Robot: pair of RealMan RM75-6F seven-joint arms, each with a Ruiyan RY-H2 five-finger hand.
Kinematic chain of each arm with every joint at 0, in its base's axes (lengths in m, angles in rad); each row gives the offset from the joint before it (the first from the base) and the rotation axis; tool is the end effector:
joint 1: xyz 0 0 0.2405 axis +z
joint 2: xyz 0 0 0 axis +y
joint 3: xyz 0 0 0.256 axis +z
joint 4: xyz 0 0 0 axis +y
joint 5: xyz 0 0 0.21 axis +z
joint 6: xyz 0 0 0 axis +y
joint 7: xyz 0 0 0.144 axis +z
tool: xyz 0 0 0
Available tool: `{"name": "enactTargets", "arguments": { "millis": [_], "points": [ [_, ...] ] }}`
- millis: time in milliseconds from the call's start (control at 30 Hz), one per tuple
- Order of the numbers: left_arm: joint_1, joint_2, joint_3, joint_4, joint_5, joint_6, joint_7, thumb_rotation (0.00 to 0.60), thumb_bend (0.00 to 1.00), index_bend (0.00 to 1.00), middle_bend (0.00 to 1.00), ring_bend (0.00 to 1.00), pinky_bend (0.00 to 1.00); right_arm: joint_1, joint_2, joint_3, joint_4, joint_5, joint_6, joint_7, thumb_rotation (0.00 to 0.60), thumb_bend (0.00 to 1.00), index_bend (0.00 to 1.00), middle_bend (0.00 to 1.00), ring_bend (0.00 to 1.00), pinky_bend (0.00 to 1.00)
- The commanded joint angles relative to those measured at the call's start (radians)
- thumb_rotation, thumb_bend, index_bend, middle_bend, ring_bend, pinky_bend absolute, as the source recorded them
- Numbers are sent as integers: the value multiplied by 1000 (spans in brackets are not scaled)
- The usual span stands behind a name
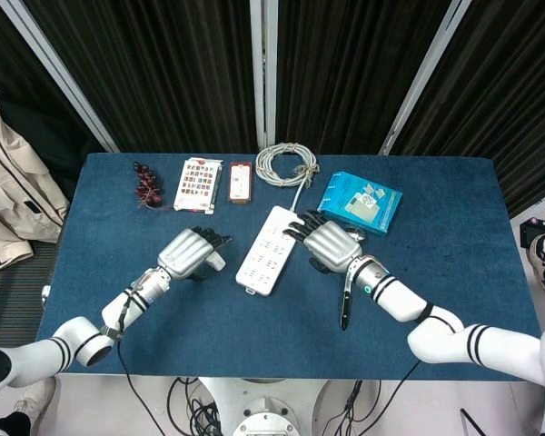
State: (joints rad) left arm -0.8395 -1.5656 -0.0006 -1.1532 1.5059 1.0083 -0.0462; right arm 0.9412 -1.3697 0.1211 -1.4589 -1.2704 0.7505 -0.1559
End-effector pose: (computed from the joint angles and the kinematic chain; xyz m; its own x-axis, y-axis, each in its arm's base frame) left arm -0.1638 0.3648 -0.0164 0.5755 0.1494 0.8040 0.6835 -0.6276 -0.3727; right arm -0.1140 -0.3783 0.0139 0.6198 -0.2512 0.7434 -0.6995 -0.6063 0.3783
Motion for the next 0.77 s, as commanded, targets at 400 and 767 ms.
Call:
{"name": "enactTargets", "arguments": {
  "millis": [400, 767],
  "points": [
    [373, 308, -38, -288, -221, 363, 98, 600, 106, 126, 245, 180, 239, -359, 349, -122, -326, -97, 420, -39, 600, 359, 10, 77, 0, 0],
    [598, 396, 9, -431, -241, 558, 177, 600, 107, 135, 232, 154, 184, -683, 351, -223, -333, -245, 797, 18, 600, 357, 0, 66, 0, 0]
  ]
}}
